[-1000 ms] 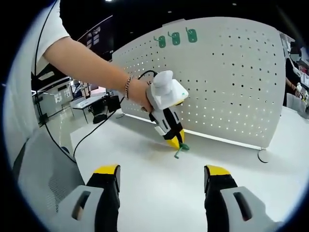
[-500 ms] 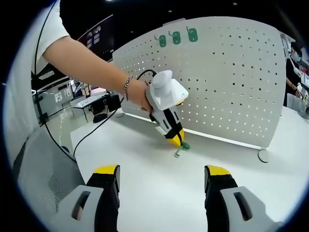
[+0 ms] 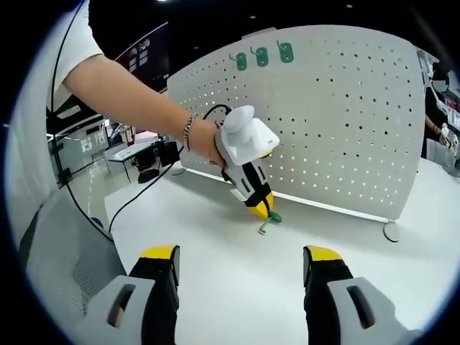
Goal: Insert the hook assembly into the mounting plate slot until the hook locks in place.
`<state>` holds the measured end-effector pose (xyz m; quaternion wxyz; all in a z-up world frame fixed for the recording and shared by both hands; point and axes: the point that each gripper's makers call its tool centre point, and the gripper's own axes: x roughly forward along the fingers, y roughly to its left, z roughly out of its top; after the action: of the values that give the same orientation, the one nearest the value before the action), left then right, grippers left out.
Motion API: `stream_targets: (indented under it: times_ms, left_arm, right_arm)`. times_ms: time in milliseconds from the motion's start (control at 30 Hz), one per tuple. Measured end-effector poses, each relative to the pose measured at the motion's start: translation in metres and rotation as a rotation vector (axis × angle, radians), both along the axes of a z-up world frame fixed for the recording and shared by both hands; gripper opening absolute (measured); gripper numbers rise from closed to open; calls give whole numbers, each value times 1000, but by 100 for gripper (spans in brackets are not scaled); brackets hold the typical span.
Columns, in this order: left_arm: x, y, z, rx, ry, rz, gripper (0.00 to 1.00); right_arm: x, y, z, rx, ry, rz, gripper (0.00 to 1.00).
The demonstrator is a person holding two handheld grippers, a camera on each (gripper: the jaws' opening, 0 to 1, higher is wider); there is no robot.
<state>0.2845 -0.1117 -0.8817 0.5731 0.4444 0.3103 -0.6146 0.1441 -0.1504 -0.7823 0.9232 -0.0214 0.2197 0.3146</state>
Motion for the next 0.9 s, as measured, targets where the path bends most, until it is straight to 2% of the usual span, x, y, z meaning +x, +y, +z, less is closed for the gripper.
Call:
stream_targets:
  times_ms: [167,300,400,567,767,900]
  left_arm:
    - [1,1,0,-26,6,11,3]
    - [1,2,1,-48,-13,-3,3]
    - [4,-2,8,-113,12,59,3]
    - [6,-2,16,-178,39,96,3]
    - [14,2,22,-208,12,130,3]
    - [13,3,26,-236,23,149,3]
  right_arm:
    - [0,0,0,-4,-1,1,67]
    - [0,1,0,-10,-7,7,67]
    - [0,-1,0,-5,-1,0,67]
    - [1,-1,0,1,1,-4,67]
    - [1,-2,0,4,3,-8,67]
    - [1,-2,-1,1,4,-5,67]
